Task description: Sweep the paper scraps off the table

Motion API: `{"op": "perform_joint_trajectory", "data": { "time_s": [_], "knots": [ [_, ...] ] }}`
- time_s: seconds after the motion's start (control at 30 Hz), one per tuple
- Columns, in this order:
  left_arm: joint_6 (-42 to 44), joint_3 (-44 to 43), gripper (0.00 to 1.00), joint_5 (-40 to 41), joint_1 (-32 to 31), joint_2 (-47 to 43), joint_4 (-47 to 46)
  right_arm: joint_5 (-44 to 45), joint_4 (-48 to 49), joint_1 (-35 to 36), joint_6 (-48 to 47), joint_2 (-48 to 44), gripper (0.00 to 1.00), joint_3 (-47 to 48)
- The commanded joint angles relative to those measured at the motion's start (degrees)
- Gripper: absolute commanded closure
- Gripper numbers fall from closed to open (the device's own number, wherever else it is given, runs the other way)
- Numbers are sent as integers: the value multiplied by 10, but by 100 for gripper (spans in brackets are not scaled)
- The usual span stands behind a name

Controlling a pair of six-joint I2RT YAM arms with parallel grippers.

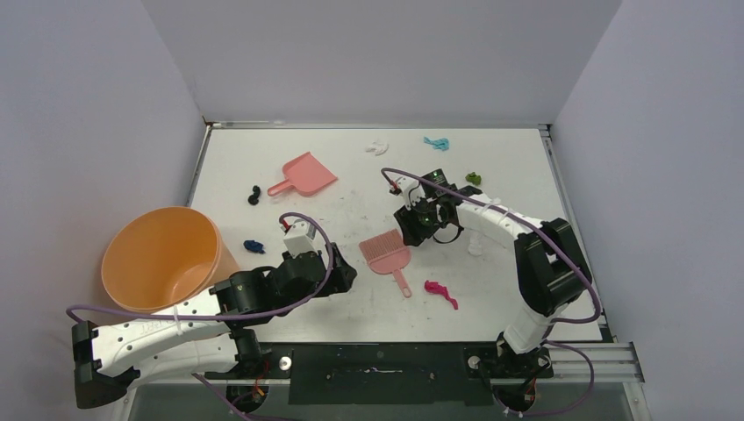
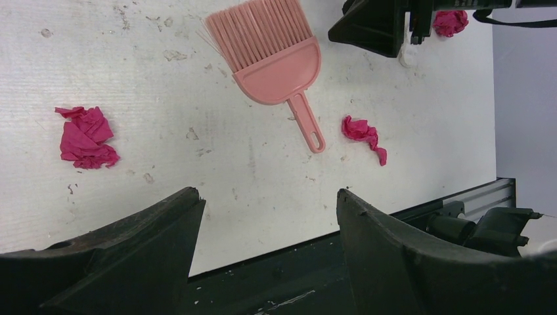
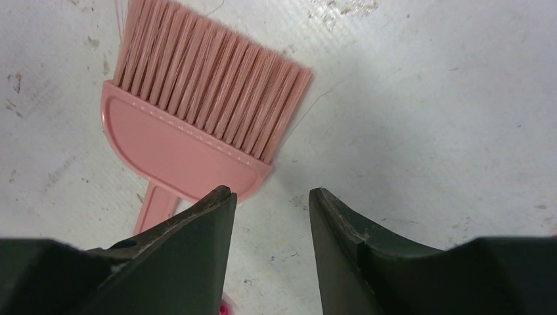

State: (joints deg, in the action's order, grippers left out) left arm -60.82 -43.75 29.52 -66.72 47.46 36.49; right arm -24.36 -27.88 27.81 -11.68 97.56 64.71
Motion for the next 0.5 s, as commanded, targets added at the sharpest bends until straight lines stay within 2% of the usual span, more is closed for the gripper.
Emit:
{"op": "perform_joint_trajectory", "data": {
  "time_s": [0.0,0.47],
  "knots": [
    [1,-11,28,-2,-3,0,-28,-19,-2,5,4,11,55,-13],
    [-3,-4,27,-12,-3,3,-32,-18,14,12,2,42,61,-24]
  ]
}}
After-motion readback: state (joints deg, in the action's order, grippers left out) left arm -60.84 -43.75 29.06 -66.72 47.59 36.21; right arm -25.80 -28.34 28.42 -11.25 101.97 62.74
